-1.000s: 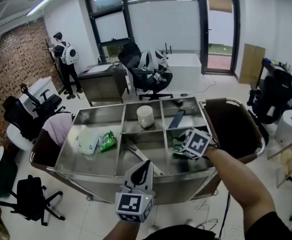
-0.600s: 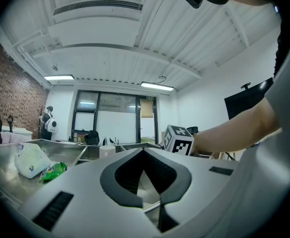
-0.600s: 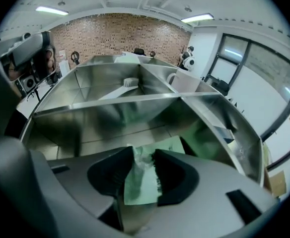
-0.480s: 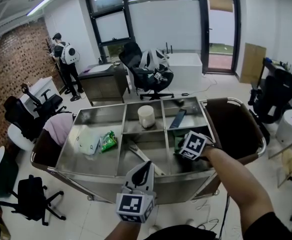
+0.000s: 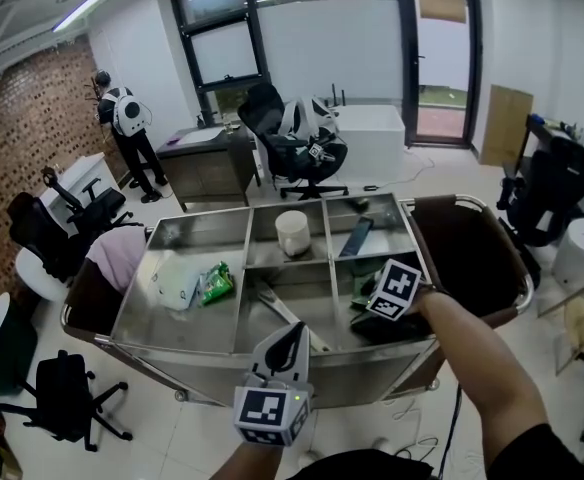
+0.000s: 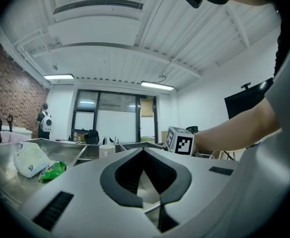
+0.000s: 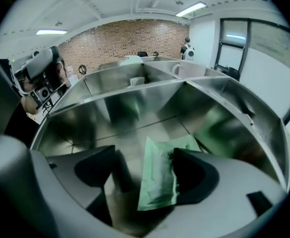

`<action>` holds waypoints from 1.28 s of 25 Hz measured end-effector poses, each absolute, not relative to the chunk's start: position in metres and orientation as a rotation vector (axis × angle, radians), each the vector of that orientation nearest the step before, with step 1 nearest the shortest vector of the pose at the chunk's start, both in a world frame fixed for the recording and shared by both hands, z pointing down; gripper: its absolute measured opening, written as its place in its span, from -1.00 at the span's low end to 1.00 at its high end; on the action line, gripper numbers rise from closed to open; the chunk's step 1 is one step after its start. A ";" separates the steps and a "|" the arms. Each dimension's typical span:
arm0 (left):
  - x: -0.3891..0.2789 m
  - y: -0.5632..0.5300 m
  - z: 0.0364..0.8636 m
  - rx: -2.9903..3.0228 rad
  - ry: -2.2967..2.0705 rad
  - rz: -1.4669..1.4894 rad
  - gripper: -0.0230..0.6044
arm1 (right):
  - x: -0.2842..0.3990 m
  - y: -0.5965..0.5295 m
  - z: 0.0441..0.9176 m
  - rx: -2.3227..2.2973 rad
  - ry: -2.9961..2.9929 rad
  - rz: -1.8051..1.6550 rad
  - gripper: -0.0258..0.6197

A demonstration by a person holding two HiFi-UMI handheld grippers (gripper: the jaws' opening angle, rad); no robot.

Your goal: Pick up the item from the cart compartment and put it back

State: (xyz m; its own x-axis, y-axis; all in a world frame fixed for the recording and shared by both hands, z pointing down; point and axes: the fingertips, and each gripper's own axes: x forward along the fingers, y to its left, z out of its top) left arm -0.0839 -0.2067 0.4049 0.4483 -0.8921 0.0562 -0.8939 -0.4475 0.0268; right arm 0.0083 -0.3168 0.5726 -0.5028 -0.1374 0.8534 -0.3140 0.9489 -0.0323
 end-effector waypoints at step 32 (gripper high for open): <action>-0.077 -0.209 0.400 2.628 -1.590 0.059 -0.93 | 0.018 -0.312 0.432 0.759 -2.618 0.304 -0.75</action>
